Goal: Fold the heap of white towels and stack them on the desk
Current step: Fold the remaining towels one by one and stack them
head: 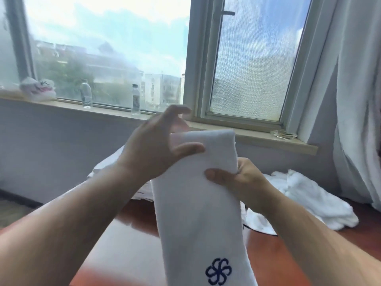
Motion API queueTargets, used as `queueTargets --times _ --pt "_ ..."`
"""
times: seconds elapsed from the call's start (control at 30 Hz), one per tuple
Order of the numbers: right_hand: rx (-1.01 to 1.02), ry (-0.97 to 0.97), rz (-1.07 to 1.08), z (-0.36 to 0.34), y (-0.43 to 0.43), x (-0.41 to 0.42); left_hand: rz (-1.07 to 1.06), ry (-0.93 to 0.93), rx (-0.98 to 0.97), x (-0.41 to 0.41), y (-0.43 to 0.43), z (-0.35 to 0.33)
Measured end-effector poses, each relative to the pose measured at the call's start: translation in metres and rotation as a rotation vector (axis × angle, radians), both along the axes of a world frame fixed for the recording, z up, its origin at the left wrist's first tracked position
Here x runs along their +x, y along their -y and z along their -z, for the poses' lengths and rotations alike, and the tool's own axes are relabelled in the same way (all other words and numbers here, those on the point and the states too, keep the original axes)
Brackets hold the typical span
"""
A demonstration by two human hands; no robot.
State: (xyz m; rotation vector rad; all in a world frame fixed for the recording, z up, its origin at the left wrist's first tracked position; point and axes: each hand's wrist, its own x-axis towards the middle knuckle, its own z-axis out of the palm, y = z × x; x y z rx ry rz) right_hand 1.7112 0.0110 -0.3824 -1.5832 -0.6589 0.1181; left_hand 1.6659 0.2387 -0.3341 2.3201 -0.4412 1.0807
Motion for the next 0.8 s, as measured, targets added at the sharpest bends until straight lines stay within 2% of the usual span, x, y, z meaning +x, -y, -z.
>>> queueTargets --times 0.07,0.1,0.17,0.2,0.3,0.53,0.8 --pt "0.061 0.030 0.054 -0.006 -0.013 0.007 0.066 -0.013 -0.266 0.005 -0.014 0.005" --pt "0.103 0.037 0.080 -0.010 -0.018 0.011 0.128 -0.080 -0.417 0.008 -0.021 0.007" --pt "0.184 0.052 0.107 -0.017 -0.030 0.022 0.352 -0.301 -0.680 0.011 -0.033 0.020" --pt "0.223 0.061 0.111 -0.021 -0.037 0.027 0.456 -0.407 -0.736 0.014 -0.039 0.031" --pt "0.341 0.047 0.091 -0.030 -0.056 0.045 0.610 -0.576 -0.720 0.025 -0.053 0.066" --pt "0.438 0.011 0.111 -0.049 -0.093 0.090 0.526 -0.755 -0.724 0.054 -0.077 0.127" --pt "0.398 -0.067 0.245 -0.057 -0.111 0.174 0.376 -0.711 -0.777 0.092 -0.083 0.119"
